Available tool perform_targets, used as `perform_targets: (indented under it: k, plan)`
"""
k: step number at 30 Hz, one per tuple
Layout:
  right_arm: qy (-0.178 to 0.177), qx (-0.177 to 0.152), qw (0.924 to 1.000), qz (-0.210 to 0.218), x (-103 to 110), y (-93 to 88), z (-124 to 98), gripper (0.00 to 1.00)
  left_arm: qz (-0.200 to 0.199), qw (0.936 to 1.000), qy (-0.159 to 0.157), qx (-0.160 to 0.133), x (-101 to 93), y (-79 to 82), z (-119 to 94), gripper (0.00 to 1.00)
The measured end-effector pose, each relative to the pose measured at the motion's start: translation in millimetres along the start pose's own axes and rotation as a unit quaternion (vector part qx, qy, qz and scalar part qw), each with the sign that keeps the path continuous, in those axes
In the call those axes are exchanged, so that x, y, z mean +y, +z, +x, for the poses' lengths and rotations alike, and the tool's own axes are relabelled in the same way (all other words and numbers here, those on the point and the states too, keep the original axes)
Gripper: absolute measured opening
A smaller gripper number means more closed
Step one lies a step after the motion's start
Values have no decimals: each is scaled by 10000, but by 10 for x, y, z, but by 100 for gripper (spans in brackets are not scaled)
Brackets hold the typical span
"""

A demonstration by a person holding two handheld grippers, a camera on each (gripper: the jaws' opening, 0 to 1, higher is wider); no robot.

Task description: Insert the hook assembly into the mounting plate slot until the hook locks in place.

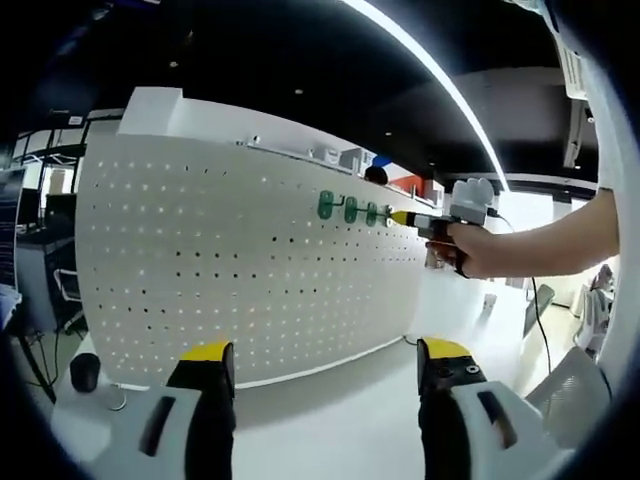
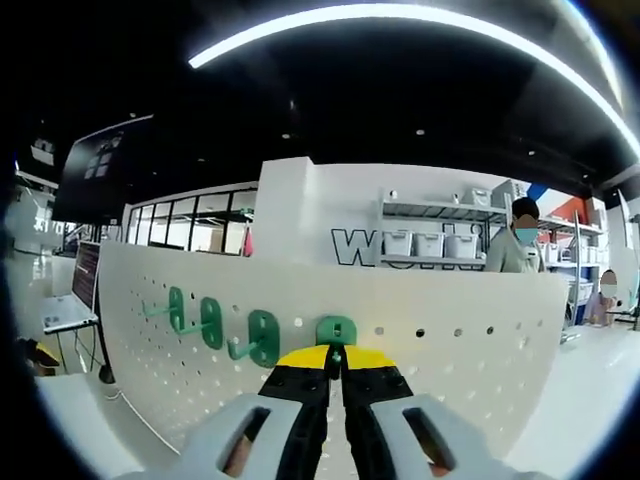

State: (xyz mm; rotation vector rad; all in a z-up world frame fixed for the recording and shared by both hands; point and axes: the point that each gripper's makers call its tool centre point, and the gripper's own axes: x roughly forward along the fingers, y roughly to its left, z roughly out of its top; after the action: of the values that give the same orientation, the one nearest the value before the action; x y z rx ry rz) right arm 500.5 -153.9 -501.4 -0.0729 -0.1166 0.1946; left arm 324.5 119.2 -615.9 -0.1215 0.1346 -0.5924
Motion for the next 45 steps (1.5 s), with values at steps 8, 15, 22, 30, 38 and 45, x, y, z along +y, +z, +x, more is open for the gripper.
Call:
perform_targets:
  k: [8,15,22,30,38,45]
  plan:
    - [-363,67,9992,148,-14,-9,15,2,-54,10000,-27,74,-18,-51,-21,76]
    - [-456,128,9988,88,-25,-12,23,2,-44,10000,-27,72,-19,-48,-25,75]
    - [-377,228,9985,313,-29,-26,-6,5,-72,9999,3,72,6,-50,-29,76]
    - [-335,336,9979,449,-21,-101,-57,21,-29,9999,16,126,41,-66,-22,75]
    - [-351,361,9977,457,-53,-117,-83,19,-11,9999,-1,103,21,-38,-23,76]
    - [-72,252,9985,483,9,-92,-142,20,-23,10000,0,81,23,-35,-25,76]
